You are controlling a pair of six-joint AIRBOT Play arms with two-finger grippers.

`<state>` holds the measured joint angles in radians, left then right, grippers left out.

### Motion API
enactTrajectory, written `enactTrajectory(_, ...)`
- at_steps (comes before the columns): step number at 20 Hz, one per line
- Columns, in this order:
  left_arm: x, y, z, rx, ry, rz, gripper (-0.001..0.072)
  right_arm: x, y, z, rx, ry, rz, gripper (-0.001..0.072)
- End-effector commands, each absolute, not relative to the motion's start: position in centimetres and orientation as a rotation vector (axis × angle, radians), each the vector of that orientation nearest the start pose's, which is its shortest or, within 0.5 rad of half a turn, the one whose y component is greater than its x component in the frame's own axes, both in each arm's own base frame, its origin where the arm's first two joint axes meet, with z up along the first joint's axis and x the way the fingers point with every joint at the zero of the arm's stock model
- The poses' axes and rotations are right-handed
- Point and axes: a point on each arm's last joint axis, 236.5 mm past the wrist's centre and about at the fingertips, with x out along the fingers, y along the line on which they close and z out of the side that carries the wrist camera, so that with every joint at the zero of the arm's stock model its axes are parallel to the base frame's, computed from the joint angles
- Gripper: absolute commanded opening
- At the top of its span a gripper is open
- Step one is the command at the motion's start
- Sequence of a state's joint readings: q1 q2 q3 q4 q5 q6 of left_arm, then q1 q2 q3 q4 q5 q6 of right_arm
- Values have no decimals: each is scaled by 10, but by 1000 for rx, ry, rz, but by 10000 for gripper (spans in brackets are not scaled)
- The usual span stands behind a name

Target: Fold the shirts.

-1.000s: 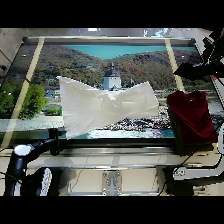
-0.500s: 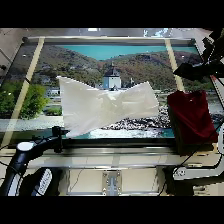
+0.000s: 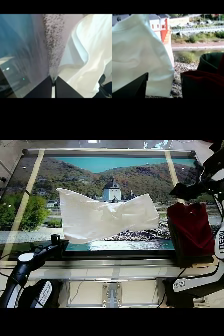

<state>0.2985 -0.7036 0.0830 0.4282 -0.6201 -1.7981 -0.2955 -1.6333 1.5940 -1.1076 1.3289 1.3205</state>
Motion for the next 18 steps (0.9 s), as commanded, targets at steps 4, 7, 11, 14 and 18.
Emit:
enactTrajectory(4, 296, 4, -37, -1543, 517, 348, 12, 442, 17, -75, 402, 1532, 322, 447)
enactTrajectory(7, 300, 23, -18, -1513, 396, 357, 12, 440, 30, -88, 347, 1555, 356, 446)
enactTrajectory(11, 299, 24, -20, -1485, 406, 358, 12, 415, 36, -83, 351, 1654, 414, 446)
enactTrajectory(14, 299, 24, -20, -1481, 408, 358, 12, 389, 42, -75, 350, 1748, 492, 446)
enactTrajectory(18, 299, 24, -20, -1481, 408, 358, 12, 387, 63, -76, 422, 1733, 554, 444)
